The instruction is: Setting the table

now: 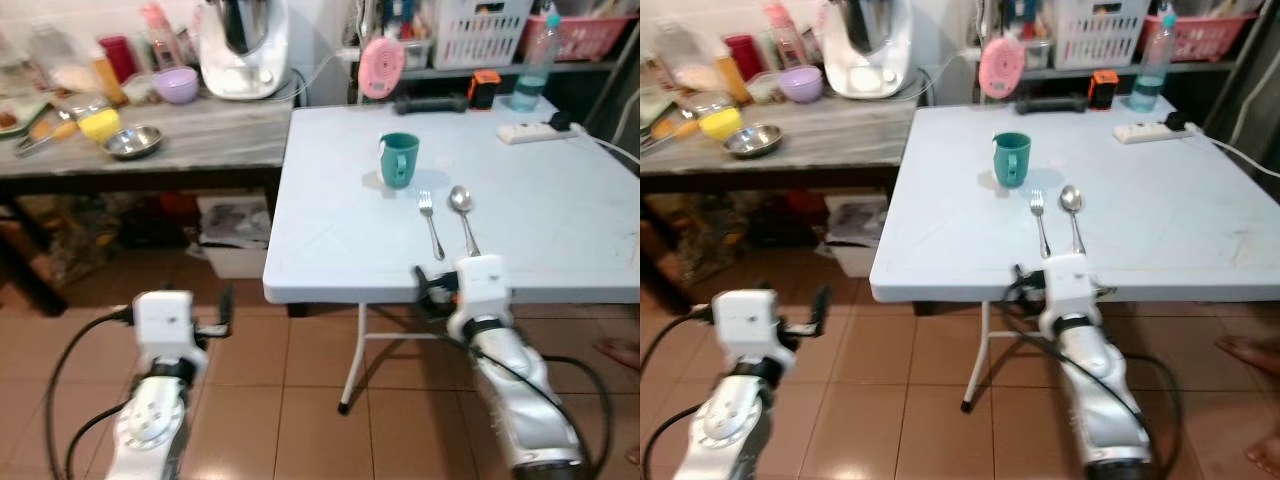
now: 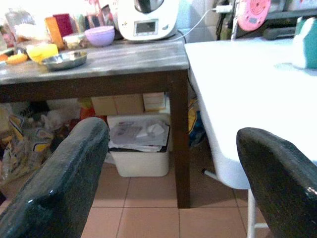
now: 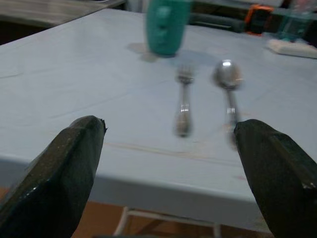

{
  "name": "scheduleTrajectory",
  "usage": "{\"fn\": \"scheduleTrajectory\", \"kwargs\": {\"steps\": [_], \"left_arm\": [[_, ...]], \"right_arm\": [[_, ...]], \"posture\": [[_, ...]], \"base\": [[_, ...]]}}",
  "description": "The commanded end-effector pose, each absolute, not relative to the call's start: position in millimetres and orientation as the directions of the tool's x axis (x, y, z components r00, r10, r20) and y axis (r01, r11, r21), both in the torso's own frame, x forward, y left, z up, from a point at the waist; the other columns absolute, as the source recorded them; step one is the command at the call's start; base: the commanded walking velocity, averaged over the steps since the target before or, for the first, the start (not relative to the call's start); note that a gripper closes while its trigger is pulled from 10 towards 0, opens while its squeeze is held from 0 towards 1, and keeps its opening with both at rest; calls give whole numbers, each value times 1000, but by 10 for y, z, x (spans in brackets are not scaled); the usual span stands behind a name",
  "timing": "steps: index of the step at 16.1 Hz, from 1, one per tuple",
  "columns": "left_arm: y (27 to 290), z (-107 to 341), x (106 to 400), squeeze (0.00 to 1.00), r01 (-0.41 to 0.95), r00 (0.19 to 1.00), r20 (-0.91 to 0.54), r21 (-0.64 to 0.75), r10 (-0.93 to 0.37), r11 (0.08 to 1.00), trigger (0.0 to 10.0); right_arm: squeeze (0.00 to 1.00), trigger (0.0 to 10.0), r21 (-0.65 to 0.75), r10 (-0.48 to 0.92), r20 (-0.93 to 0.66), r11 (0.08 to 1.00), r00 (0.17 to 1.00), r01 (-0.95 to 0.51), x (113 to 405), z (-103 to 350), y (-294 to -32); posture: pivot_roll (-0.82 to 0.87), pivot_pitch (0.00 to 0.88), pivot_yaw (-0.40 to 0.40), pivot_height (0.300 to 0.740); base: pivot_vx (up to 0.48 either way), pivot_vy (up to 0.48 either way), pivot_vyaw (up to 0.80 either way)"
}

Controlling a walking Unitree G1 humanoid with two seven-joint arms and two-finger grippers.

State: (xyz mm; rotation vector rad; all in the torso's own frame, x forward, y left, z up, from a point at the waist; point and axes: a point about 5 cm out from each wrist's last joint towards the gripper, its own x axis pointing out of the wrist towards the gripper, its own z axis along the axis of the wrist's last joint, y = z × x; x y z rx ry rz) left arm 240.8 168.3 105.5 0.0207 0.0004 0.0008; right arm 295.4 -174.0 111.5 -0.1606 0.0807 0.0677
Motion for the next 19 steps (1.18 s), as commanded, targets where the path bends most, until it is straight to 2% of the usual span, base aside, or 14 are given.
{"fn": "scheduleTrajectory", "kwargs": {"steps": [1, 3, 5, 9, 11, 14, 17, 19], "left_arm": [[1746, 1087, 2427, 0, -18, 1000, 12, 41, 17, 999, 10000], [1727, 1161, 2460, 0, -12, 998, 69, 67, 8, 998, 10000], [1737, 1149, 2457, 0, -13, 999, 47, 49, 10, 999, 10000], [1732, 1137, 2461, 0, 16, 999, 43, 1, -16, 1000, 10000], [1714, 1146, 2470, 0, 29, 998, 54, 6, -30, 1000, 10000], [1678, 1133, 2459, 0, 42, 998, 52, -10, -41, 999, 10000], [1647, 1120, 2450, 0, 49, 998, 49, -18, -48, 999, 10000], [1632, 1116, 2450, 0, 57, 997, 48, -24, -56, 998, 10000]], "right_arm": [[0, 10000, -137, 77, -60, 987, 995, -84, 2974, 1162, -1689], [0, 10000, -129, 73, -67, 988, 995, -81, 2964, 1149, -1699], [0, 10000, -123, 75, -74, 989, 994, -84, 2958, 1138, -1697], [0, 10000, -117, 71, -80, 990, 994, -81, 2949, 1122, -1703], [0, 10000, -121, 68, -80, 990, 994, -77, 2947, 1116, -1716], [0, 10000, -129, 60, -86, 989, 994, -71, 2950, 1111, -1727], [0, 10000, -127, 61, -87, 989, 994, -72, 2956, 1110, -1724], [0, 10000, -132, 67, -86, 988, 994, -78, 2956, 1111, -1709]], "posture": [[-215, 0, 56, 740], [-213, 0, 55, 740], [-213, 0, 57, 740], [-221, 0, 62, 740], [-225, 0, 61, 740], [-228, 0, 59, 740], [-229, 0, 57, 740], [-231, 0, 57, 740]], "base": [[0, 0, 0], [0, 0, 0], [0, 0, 0], [0, 0, -752], [0, 0, 0], [281, 0, 0], [286, 0, -783], [289, 0, -228]]}}
